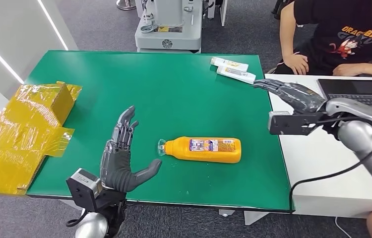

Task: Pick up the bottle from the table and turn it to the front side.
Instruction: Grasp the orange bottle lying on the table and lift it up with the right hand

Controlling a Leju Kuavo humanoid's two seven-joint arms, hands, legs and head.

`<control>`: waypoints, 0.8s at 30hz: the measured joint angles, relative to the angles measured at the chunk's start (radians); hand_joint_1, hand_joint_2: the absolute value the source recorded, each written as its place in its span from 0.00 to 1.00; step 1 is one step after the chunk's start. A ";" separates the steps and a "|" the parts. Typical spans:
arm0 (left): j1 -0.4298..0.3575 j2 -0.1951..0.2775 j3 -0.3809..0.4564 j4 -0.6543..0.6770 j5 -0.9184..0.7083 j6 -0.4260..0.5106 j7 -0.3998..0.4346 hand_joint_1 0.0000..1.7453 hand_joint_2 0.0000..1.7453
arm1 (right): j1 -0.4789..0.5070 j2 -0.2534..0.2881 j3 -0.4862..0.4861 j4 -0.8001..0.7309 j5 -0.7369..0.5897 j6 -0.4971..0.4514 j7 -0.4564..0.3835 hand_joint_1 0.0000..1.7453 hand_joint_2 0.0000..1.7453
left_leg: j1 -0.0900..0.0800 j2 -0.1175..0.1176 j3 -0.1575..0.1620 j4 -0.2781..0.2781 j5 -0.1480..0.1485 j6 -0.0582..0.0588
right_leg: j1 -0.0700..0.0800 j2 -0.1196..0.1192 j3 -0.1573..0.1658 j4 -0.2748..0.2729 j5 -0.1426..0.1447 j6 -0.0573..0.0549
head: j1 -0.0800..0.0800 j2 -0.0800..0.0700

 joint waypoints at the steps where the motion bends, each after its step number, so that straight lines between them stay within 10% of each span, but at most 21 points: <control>1: 0.000 0.000 0.000 0.000 0.000 0.000 0.000 0.00 1.00 | -0.013 0.009 0.017 0.016 -0.003 0.000 0.001 0.00 1.00 | 0.000 -0.001 0.000 0.000 0.000 0.000 | 0.000 -0.001 0.000 0.000 0.000 0.000 | 0.000 0.000; 24: -0.029 0.003 -0.006 0.017 0.045 0.024 0.004 0.00 1.00 | -0.067 0.342 0.260 0.548 0.059 -0.117 -0.067 0.00 1.00 | 0.001 -0.002 -0.001 0.000 0.000 0.000 | 0.000 -0.001 0.000 0.000 0.000 0.000 | 0.000 0.000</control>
